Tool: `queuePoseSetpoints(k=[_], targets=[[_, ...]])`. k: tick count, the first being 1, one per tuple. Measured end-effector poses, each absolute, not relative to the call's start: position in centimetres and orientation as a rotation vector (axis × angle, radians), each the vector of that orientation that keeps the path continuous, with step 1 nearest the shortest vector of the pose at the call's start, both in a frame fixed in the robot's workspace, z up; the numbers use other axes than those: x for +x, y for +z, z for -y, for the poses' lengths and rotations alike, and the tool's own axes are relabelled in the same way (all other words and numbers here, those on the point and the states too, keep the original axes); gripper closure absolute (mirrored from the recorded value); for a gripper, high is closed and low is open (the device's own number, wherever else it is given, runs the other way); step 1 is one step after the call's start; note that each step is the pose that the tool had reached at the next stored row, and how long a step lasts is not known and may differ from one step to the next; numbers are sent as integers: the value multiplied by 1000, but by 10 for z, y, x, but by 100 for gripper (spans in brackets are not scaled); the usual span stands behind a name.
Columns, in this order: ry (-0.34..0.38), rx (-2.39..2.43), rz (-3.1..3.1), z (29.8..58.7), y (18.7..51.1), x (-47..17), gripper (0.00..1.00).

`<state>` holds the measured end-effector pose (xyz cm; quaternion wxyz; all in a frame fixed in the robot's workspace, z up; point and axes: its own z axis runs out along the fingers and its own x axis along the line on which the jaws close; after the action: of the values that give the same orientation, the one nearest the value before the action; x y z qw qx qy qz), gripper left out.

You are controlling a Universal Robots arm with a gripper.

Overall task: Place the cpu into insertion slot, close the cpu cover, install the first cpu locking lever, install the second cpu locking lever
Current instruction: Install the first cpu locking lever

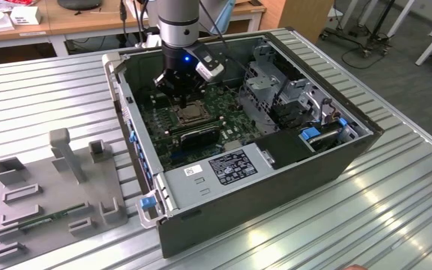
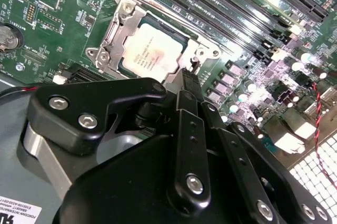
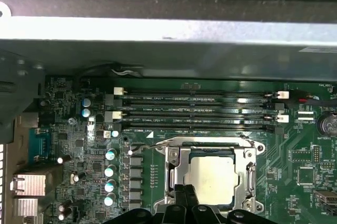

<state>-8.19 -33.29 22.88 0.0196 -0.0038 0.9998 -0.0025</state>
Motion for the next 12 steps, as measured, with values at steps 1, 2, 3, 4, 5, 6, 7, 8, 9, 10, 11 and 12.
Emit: queuePoseSetpoints(k=[1,2,3,4,5,6,7,8,9,10,11,12], targets=[[-8,-12,-3102,333,229,-82,89],[-8,-12,-3102,333,229,-83,89],[-8,-12,-3102,333,229,-83,89],[-8,-12,-3102,333,229,-83,89],[-8,-12,-3102,333,229,-83,89],[-8,-12,-3102,333,229,-83,89],[-8,-12,-3102,333,229,-83,89],[-8,-12,-3102,333,229,-83,89],[-8,-12,-3102,333,229,-83,89],[-8,-12,-3102,333,229,-83,89],[-8,-11,-3102,333,229,-83,89],[-8,-11,-3102,333,229,-83,89]])
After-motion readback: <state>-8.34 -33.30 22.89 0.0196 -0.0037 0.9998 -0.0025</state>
